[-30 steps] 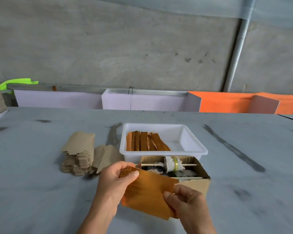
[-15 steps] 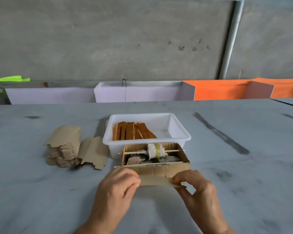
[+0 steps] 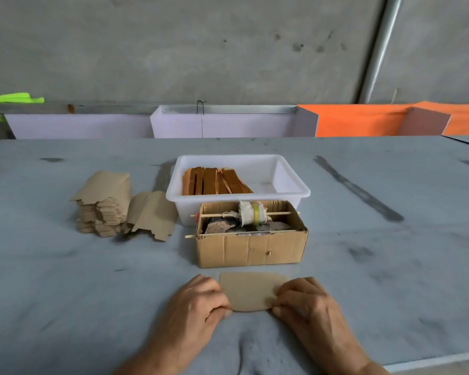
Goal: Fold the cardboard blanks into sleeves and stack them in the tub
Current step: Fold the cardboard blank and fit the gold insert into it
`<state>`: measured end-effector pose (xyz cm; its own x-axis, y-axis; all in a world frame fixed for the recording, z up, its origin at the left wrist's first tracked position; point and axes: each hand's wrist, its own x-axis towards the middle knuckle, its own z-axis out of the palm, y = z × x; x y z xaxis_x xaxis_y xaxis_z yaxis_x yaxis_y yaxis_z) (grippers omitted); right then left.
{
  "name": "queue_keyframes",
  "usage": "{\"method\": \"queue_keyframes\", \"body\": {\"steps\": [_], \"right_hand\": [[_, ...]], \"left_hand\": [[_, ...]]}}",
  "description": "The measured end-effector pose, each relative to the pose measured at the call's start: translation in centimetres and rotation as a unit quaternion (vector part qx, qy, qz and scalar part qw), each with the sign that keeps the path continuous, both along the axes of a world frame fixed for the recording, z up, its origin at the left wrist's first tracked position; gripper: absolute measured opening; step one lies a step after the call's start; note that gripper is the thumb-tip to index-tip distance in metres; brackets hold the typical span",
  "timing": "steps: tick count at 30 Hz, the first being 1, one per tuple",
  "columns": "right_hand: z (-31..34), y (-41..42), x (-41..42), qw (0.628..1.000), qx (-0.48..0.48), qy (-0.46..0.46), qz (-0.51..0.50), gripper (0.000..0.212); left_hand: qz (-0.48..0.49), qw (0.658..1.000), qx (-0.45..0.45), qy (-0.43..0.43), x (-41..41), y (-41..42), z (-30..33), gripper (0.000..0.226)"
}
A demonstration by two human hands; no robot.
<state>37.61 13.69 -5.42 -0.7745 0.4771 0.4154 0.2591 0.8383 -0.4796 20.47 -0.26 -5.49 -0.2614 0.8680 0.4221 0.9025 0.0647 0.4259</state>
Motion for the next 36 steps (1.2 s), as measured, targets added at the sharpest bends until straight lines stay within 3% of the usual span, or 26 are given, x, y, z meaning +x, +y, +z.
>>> {"method": "queue_keyframes", "body": {"steps": [5,9,12,15,22,26,31,33,36], "right_hand": [[-0.6,0.5,-1.0,0.995,-0.065,-0.027,-0.069,0.008],[-0.3,0.3,-2.2,0.984,-0.092,-0.08,-0.127,0.008],[0.2,0.6,-2.6,0.974,-0.124,-0.111,-0.155,0.023],[0.2,1.1,-2.8,0.966,-0.124,-0.119,-0.192,0.007],[0.4,1.5,-3.1,0.957,-0.155,-0.147,-0.197,0.015],[0.2,1.1,-3.0,0.954,-0.184,-0.114,-0.209,0.009],[0.2,0.5,-2.9,0.95,-0.226,-0.081,-0.199,0.013],[0.2,0.3,-2.8,0.952,-0.225,-0.075,-0.191,0.026],[0.2,0.1,-2.7,0.953,-0.223,-0.062,-0.194,0.032]], "left_hand": [[0.087,0.991,-0.014,-0.102,0.1,0.9,-0.4,0.007],[0.166,0.976,-0.082,-0.113,0.2,1.4,-0.7,0.009],[0.195,0.965,-0.11,-0.136,0.2,1.9,-0.6,0.01],[0.212,0.958,-0.112,-0.155,0.1,2.1,-0.4,0.013],[0.25,0.949,-0.102,-0.163,0.1,2.0,-0.6,0.025],[0.264,0.944,-0.102,-0.171,0.0,1.9,-0.7,0.028],[0.257,0.958,-0.066,-0.109,1.2,1.6,-0.4,0.025],[0.191,0.979,-0.053,-0.036,1.9,1.6,0.0,0.028],[0.077,0.988,0.05,0.127,2.5,1.5,0.0,0.02]]}}
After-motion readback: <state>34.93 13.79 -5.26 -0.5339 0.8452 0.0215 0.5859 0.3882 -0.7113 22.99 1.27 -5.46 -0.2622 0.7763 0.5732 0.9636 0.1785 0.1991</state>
